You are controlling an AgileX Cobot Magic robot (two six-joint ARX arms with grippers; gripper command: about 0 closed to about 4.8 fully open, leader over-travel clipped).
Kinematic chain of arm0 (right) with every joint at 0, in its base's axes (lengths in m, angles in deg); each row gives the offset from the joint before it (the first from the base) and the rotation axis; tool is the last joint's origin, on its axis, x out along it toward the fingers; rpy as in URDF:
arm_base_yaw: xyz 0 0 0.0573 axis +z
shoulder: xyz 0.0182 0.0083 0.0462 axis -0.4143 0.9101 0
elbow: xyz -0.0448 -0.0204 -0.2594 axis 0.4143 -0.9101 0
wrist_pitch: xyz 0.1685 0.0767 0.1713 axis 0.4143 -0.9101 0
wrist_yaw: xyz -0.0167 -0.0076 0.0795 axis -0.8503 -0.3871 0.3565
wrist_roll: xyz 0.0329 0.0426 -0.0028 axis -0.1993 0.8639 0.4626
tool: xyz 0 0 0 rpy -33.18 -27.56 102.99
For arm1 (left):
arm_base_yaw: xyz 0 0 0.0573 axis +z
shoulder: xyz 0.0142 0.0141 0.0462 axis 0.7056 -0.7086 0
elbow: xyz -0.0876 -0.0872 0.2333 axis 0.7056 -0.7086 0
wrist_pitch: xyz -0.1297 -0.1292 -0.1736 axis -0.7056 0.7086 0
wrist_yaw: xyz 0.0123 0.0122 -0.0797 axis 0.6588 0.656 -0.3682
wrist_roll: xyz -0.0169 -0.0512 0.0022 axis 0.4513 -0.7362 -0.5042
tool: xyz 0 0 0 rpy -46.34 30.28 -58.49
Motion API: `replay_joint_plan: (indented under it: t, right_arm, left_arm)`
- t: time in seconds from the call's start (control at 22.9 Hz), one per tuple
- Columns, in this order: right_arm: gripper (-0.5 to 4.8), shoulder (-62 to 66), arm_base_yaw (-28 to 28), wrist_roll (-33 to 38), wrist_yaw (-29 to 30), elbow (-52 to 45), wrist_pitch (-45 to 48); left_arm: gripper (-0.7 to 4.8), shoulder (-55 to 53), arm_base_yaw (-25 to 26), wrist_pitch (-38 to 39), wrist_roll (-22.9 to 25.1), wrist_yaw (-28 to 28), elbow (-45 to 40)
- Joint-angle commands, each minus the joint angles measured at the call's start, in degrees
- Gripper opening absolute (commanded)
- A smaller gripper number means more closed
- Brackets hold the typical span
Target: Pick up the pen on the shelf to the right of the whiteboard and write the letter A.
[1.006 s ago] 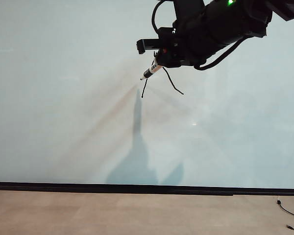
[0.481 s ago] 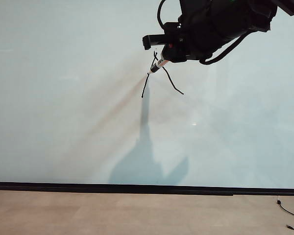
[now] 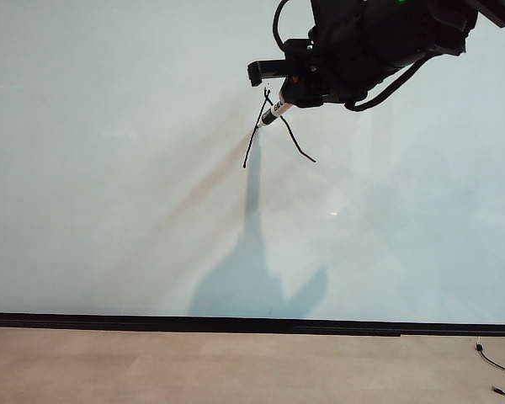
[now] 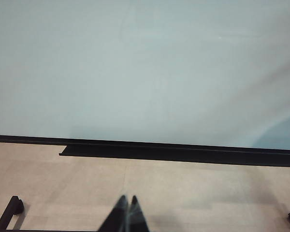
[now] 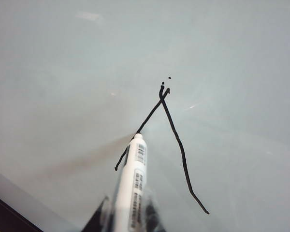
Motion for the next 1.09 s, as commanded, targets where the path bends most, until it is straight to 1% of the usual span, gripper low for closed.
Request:
replay_joint_plan:
  t: [0.04,0.18,0.53,0.66,0.92,1.09]
  right_arm:
    - [-0.05,-0.3,-0.4,0.1,0.1,0.3,0.9]
    - [-0.06,-0.3,-0.5,0.3,0.2,0.3,0.8]
    - [-0.06,-0.7,-0.5,0.3,-2.6,0.3,0.3]
    - [-0.06,-2.1,-0.7,0.0,-3.9,0.2,-1.8]
    - [-0.05,-4.0,-1.4,-0.2,-4.2,0.2,-4.8]
    - [-0.06,-4.7,-1.4,-0.2,-5.0,0.2,-5.5]
  left_arm:
    - [-0.04,0.0,0.0,-0.5,0.2,0.0,0.1]
    - [-0.05,0.0,0.0,-0.5,0.2,0.0,0.1]
    - [-0.05,0.0,0.0,-0.5,0.2,0.0,0.1]
    - [-0.04,0.0,0.0,-0.5,0.2,0.0,0.1]
    - [-0.04,0.0,0.0,-0.5,0.2,0.0,0.1]
    - [-0.05,0.0,0.0,-0.5,0.2,0.0,0.1]
